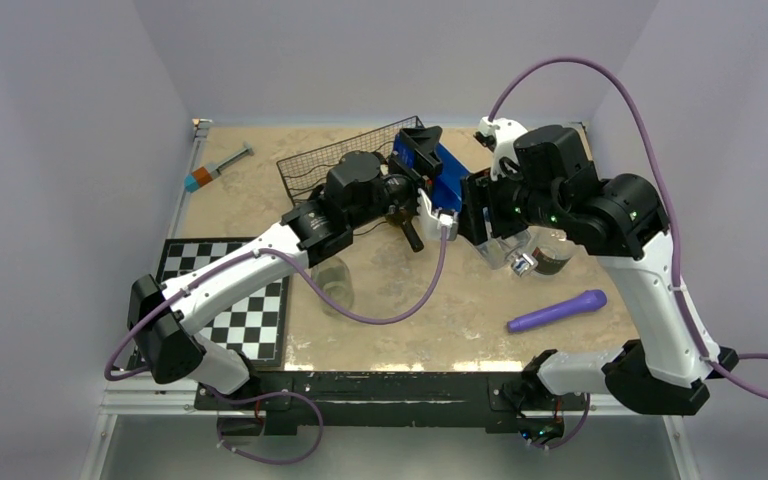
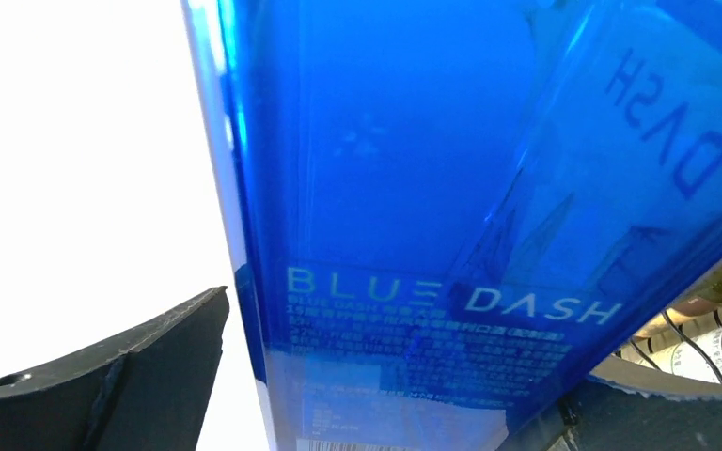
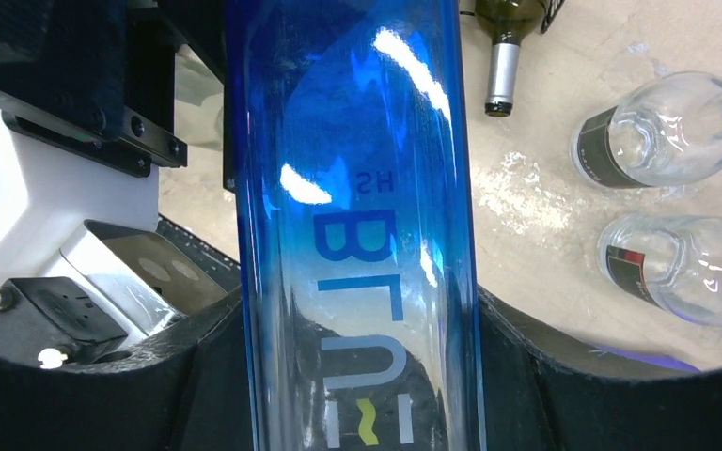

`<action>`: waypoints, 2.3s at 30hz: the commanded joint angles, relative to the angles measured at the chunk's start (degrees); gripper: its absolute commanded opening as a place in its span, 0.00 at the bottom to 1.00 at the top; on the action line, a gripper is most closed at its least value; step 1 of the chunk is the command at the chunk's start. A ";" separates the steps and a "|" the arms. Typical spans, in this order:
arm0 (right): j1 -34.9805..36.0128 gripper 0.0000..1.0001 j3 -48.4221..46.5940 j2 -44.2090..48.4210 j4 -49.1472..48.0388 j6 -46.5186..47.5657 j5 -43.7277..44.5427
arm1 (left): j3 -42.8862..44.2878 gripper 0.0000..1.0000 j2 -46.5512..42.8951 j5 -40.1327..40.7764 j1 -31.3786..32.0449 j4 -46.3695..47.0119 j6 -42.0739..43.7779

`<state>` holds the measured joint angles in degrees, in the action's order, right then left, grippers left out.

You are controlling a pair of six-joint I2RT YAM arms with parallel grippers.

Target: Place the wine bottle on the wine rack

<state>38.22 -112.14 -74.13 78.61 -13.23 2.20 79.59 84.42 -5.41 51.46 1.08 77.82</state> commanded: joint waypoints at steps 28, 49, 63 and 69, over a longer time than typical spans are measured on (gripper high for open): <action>-1.04 0.00 13.53 6.83 -20.01 -4.23 6.28 | 13.46 0.99 -7.27 6.88 0.22 -7.70 -29.22; 11.84 0.00 52.96 11.98 -52.24 -3.37 0.20 | 5.68 0.98 -23.57 17.62 0.10 -7.67 -59.08; 12.23 0.00 53.15 0.75 -61.69 -3.11 2.98 | 4.40 0.97 -26.38 17.63 0.08 -13.53 -64.72; 12.23 0.00 53.47 -0.67 -62.44 -3.88 2.99 | 4.11 0.97 -25.70 17.51 0.06 -14.76 -65.27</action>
<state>50.26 -55.75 -77.34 27.79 -16.08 3.60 83.81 58.61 12.69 51.44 -13.39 14.24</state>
